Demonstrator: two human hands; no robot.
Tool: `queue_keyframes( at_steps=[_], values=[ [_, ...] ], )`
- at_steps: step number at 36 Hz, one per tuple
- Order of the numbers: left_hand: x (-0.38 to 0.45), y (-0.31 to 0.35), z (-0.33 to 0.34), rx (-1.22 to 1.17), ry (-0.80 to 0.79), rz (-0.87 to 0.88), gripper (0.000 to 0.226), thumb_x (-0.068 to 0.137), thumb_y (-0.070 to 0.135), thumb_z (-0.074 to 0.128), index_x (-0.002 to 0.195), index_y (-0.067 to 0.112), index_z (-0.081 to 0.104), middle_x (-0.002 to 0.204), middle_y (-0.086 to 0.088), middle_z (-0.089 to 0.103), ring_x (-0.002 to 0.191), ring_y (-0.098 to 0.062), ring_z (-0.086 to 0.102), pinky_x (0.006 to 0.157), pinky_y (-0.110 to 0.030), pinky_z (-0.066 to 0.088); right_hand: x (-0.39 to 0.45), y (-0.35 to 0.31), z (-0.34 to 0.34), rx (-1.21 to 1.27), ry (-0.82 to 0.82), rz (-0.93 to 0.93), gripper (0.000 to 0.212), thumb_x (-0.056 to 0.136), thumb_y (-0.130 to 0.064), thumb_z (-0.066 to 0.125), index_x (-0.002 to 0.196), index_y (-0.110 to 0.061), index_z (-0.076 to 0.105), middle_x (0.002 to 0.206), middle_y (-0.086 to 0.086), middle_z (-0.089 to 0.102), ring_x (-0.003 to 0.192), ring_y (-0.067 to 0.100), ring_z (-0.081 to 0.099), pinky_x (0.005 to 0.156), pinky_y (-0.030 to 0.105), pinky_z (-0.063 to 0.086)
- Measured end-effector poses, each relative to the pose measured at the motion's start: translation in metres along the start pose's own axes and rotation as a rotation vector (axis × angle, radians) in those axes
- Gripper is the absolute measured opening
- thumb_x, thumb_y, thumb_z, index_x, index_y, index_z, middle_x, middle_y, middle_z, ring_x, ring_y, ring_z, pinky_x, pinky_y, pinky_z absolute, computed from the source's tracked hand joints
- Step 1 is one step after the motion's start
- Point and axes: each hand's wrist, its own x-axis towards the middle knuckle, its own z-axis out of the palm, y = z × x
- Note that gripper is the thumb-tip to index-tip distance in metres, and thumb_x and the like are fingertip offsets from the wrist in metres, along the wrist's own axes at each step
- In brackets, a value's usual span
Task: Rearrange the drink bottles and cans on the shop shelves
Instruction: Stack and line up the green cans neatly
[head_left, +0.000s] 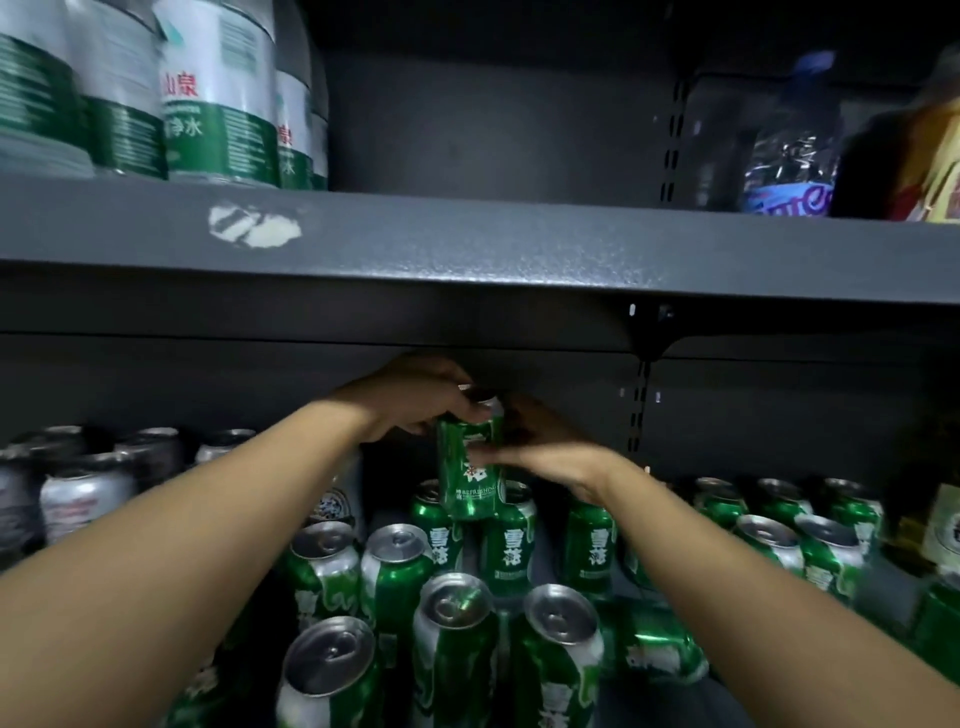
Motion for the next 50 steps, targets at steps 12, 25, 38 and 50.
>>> queue_keyframes(
  at_steps=[12, 25, 38, 50],
  values=[
    [0.029, -0.049, 0.006, -0.131, 0.145, 0.121, 0.015, 0.081, 0.013, 0.075, 0.090, 0.009, 0.063, 0.071, 0.001, 0.056, 0.058, 0.005, 0.048, 0.052, -0.011, 0.036, 0.056, 0.012, 0.042, -0.048, 0.218, 0.067, 0.063, 0.070, -0.029, 0.084, 0.126, -0.016, 0.060, 0.119, 0.001, 0.065, 0.109, 0.016, 0.060, 0.088, 0.028, 0.048],
    [0.039, -0.073, 0.010, 0.030, 0.289, 0.087, 0.070, 0.073, 0.010, 0.079, 0.135, 0.007, 0.047, 0.126, -0.015, 0.057, 0.114, -0.029, 0.056, 0.097, -0.038, 0.046, 0.058, 0.013, 0.047, -0.123, 0.261, 0.060, 0.055, 0.079, -0.028, 0.077, 0.128, -0.015, 0.055, 0.117, 0.000, 0.062, 0.101, 0.012, 0.055, 0.069, 0.015, 0.034],
    [-0.002, -0.066, -0.001, 0.581, 0.263, 0.052, 0.050, 0.086, 0.043, 0.063, 0.121, 0.013, 0.044, 0.126, -0.010, 0.056, 0.115, -0.029, 0.053, 0.091, -0.034, 0.044, 0.057, 0.009, 0.047, -0.126, 0.239, 0.085, 0.064, 0.077, -0.030, 0.079, 0.132, -0.014, 0.050, 0.130, 0.004, 0.058, 0.116, 0.020, 0.055, 0.076, 0.017, 0.035],
    [-0.042, -0.091, 0.014, 0.706, -0.341, -0.019, 0.073, 0.063, 0.047, 0.083, 0.125, 0.022, 0.054, 0.105, 0.008, 0.057, 0.094, -0.012, 0.053, 0.074, -0.022, 0.041, 0.042, 0.004, 0.039, -0.074, 0.150, 0.116, 0.080, 0.077, -0.034, 0.079, 0.142, -0.016, 0.037, 0.143, 0.004, 0.043, 0.128, 0.023, 0.044, 0.091, 0.021, 0.036]
  ],
)
